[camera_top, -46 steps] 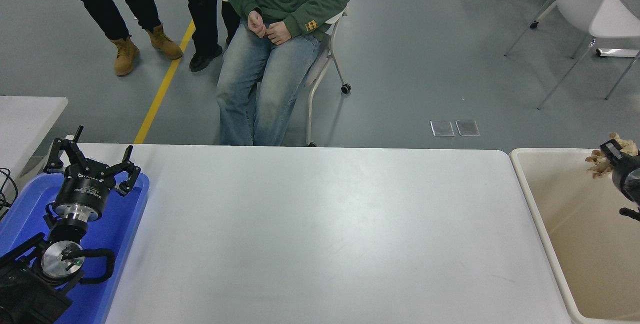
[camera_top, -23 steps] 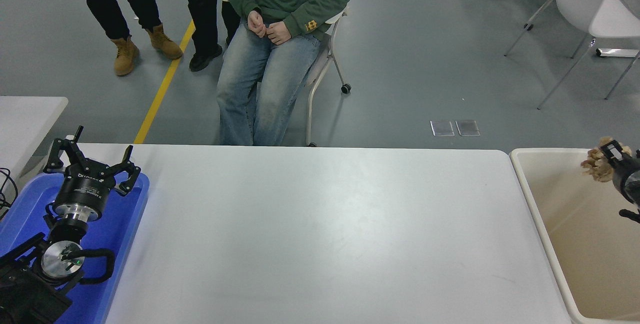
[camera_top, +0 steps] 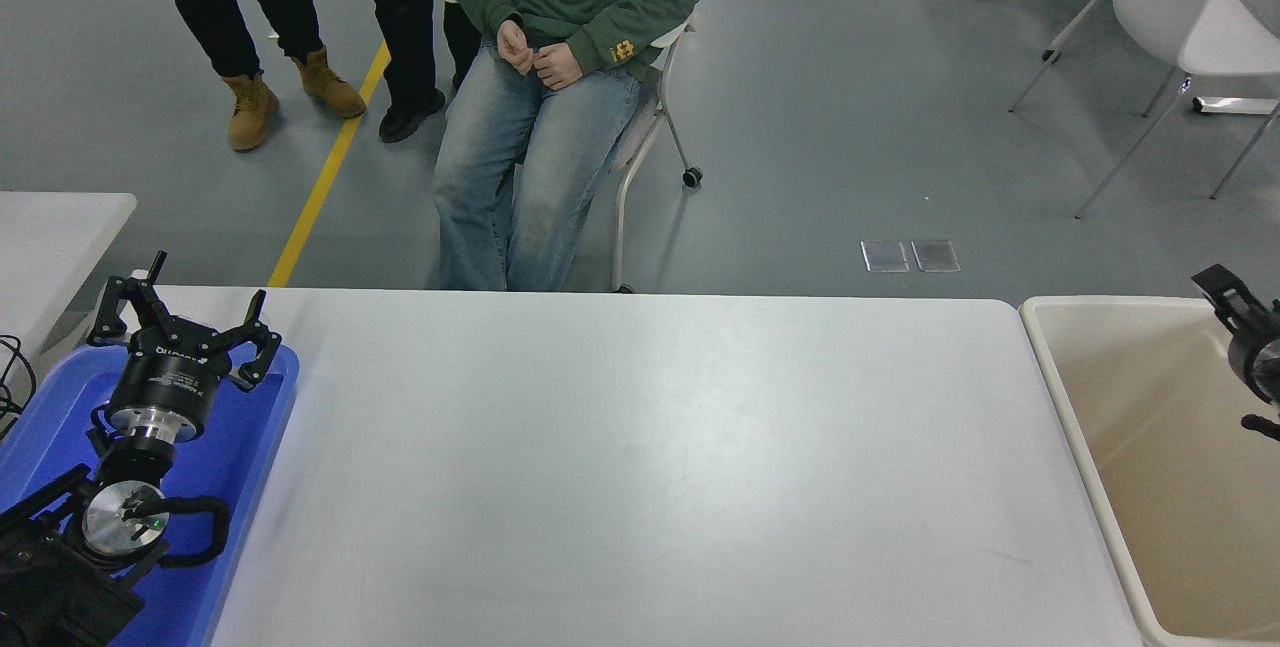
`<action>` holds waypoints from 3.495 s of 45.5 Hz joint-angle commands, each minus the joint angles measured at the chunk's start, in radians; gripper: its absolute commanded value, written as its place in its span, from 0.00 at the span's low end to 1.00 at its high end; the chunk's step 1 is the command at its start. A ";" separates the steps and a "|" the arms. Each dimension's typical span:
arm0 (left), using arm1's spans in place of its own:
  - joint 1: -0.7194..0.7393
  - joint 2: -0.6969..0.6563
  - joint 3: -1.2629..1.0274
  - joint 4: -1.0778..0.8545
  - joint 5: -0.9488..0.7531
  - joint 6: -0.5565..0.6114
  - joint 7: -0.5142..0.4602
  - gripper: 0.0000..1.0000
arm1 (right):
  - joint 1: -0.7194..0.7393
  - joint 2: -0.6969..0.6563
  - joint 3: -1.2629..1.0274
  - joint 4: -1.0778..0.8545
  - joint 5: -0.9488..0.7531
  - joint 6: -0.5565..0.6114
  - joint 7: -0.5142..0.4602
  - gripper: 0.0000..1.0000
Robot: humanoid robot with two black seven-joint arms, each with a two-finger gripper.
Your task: Clean the table surface
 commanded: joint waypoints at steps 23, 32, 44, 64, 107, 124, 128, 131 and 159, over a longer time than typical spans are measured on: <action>0.000 0.000 0.000 0.000 0.000 0.000 0.000 1.00 | 0.051 -0.053 0.068 0.289 0.152 0.004 0.001 1.00; 0.000 0.000 0.000 0.000 0.000 0.000 0.000 1.00 | 0.049 -0.077 0.133 0.395 0.156 0.002 0.001 1.00; 0.000 0.000 0.000 0.000 0.000 0.000 0.000 1.00 | 0.035 -0.073 0.208 0.513 0.156 0.005 0.011 1.00; 0.000 0.000 0.000 0.000 0.000 0.000 0.000 1.00 | -0.052 0.011 0.380 0.608 0.460 0.005 0.012 1.00; 0.000 0.000 0.000 0.000 0.000 -0.002 0.000 1.00 | -0.199 0.180 0.619 0.673 0.807 0.165 0.053 1.00; 0.002 0.000 0.000 0.000 0.000 0.000 0.000 1.00 | -0.204 0.214 0.645 0.673 0.807 0.202 0.053 1.00; 0.000 0.000 0.000 0.000 0.000 -0.002 0.000 1.00 | -0.211 0.215 0.651 0.673 0.807 0.202 0.053 1.00; 0.002 0.000 0.000 0.000 0.000 -0.002 0.000 1.00 | -0.218 0.215 0.651 0.673 0.807 0.202 0.053 1.00; 0.002 0.000 0.000 0.000 0.000 0.000 0.000 1.00 | -0.221 0.185 0.637 0.646 0.535 0.191 0.210 1.00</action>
